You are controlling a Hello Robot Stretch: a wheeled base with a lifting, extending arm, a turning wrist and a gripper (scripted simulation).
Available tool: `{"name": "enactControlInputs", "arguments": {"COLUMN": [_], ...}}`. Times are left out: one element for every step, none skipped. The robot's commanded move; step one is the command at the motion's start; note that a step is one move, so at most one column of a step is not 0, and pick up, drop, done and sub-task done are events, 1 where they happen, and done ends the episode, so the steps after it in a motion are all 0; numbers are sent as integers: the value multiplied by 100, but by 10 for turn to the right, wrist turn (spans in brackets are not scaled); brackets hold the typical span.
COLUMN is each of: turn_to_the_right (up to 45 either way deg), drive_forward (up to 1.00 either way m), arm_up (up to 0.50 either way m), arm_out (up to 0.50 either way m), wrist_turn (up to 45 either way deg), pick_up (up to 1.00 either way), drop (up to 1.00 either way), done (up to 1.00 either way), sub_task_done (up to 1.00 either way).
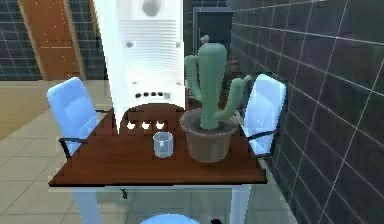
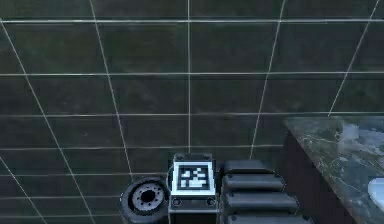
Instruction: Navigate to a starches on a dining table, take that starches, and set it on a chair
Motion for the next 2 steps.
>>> {"name": "enactControlInputs", "arguments": {"turn_to_the_right": [-450, -450], "drive_forward": [0, 0], "arm_up": [0, 0], "arm_out": [0, 0], "wrist_turn": [0, 0], "pick_up": [0, 0], "drop": [0, 0], "done": [0, 0], "sub_task_done": [0, 0]}}
